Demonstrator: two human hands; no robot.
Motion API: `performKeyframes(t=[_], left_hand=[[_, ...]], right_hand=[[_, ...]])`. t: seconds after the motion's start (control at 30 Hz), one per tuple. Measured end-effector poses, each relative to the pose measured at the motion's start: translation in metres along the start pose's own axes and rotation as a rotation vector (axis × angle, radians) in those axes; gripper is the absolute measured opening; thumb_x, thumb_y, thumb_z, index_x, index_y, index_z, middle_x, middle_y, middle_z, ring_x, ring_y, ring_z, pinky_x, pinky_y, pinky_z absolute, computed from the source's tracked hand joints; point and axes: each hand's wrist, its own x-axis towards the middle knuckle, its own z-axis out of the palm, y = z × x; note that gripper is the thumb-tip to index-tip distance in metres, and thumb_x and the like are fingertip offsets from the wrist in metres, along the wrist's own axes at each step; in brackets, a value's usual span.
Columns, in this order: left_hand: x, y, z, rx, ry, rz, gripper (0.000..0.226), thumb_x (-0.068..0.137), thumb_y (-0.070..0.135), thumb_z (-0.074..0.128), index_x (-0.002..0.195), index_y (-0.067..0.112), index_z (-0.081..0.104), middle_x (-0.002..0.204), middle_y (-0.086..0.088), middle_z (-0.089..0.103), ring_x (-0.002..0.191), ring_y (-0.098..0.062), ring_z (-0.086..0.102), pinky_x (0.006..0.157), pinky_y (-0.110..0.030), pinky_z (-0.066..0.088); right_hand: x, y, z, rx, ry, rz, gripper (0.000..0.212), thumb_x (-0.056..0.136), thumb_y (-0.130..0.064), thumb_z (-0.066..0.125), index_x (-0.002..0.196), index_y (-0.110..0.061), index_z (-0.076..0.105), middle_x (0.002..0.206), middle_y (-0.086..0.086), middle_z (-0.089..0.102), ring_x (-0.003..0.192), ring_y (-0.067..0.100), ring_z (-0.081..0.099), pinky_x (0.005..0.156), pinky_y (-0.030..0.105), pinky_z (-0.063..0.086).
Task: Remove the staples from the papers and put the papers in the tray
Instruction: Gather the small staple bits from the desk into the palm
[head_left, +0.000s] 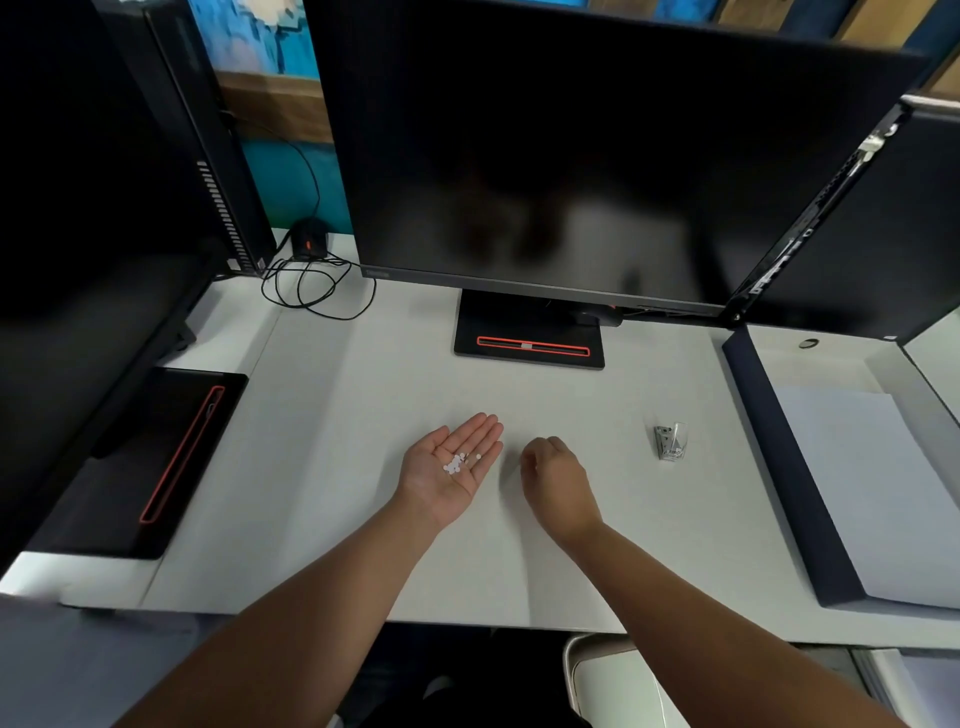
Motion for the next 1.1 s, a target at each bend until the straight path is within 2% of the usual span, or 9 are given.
performKeyframes(t=[0.07,0.2,0.33,0.53,0.67,0.77,0.87,1.0,1.1], left_hand=[[0.001,0.000,0.000,0.004,0.001,0.006,0.045,0.101,0.020,0.030,0.110,-0.010,0.062,0.117,-0.023,0.066,0.110,-0.034,0.062,0.096,-0.042,0.048],[0.003,-0.003,0.002,0.063,0.048,-0.001,0.045,0.100,0.023,0.031,0.112,-0.003,0.065,0.112,-0.017,0.070,0.091,-0.025,0.072,0.073,-0.030,0.059],[0.005,-0.006,0.003,0.073,0.018,-0.030,0.048,0.098,0.024,0.029,0.114,-0.003,0.066,0.120,-0.017,0.067,0.112,-0.025,0.063,0.104,-0.032,0.042],[0.000,-0.006,0.006,0.059,-0.002,-0.029,0.048,0.099,0.022,0.028,0.114,-0.006,0.064,0.120,-0.019,0.066,0.111,-0.026,0.063,0.096,-0.035,0.045],[-0.004,-0.004,0.008,0.060,0.009,-0.028,0.046,0.098,0.022,0.030,0.117,-0.006,0.062,0.120,-0.019,0.066,0.113,-0.026,0.062,0.096,-0.035,0.045],[-0.006,-0.004,0.010,0.062,0.018,-0.033,0.046,0.098,0.022,0.031,0.115,-0.005,0.064,0.118,-0.018,0.067,0.111,-0.026,0.063,0.088,-0.035,0.049],[-0.006,-0.004,0.010,0.085,0.030,-0.037,0.046,0.098,0.024,0.031,0.114,-0.003,0.065,0.116,-0.016,0.068,0.110,-0.025,0.063,0.087,-0.033,0.049],[-0.002,-0.002,0.006,0.074,0.027,-0.046,0.047,0.099,0.026,0.031,0.115,-0.001,0.066,0.116,-0.014,0.069,0.110,-0.023,0.062,0.103,-0.030,0.042],[0.000,0.002,0.003,0.041,0.026,-0.009,0.045,0.099,0.024,0.031,0.114,-0.003,0.064,0.114,-0.017,0.069,0.100,-0.024,0.066,0.092,-0.028,0.051]], right_hand=[[-0.001,-0.011,-0.007,0.090,0.074,-0.025,0.013,0.091,-0.004,0.049,0.084,-0.002,0.061,0.082,0.011,0.058,0.072,0.025,0.053,0.064,0.027,0.039],[-0.004,-0.042,-0.018,0.178,0.064,-0.149,0.012,0.089,-0.008,0.051,0.085,-0.006,0.063,0.082,0.006,0.059,0.071,0.020,0.054,0.066,0.030,0.044],[-0.009,-0.063,-0.014,0.126,0.009,-0.222,0.013,0.084,-0.002,0.053,0.086,-0.006,0.065,0.088,0.008,0.067,0.078,0.024,0.060,0.070,0.035,0.044],[-0.009,-0.061,-0.004,0.033,0.028,-0.257,0.019,0.082,-0.003,0.055,0.094,-0.009,0.069,0.095,0.005,0.072,0.084,0.023,0.064,0.071,0.033,0.038],[-0.008,-0.061,-0.007,0.008,0.052,-0.290,0.018,0.077,-0.005,0.056,0.085,-0.013,0.070,0.083,0.002,0.071,0.075,0.022,0.063,0.063,0.031,0.035],[-0.006,-0.060,-0.008,0.017,0.066,-0.263,0.015,0.076,-0.006,0.057,0.079,-0.015,0.068,0.077,0.000,0.069,0.072,0.020,0.060,0.064,0.028,0.027],[-0.004,-0.059,-0.009,-0.038,0.070,-0.294,0.014,0.073,-0.011,0.058,0.076,-0.017,0.070,0.075,-0.001,0.067,0.072,0.022,0.058,0.062,0.028,0.030],[-0.006,-0.056,-0.012,-0.036,0.097,-0.360,0.015,0.076,-0.016,0.057,0.081,-0.021,0.070,0.078,-0.001,0.062,0.073,0.023,0.053,0.060,0.030,0.035],[-0.002,-0.046,-0.019,0.133,0.141,-0.256,0.020,0.081,-0.012,0.055,0.094,-0.016,0.070,0.089,0.003,0.064,0.083,0.022,0.054,0.073,0.031,0.043]])
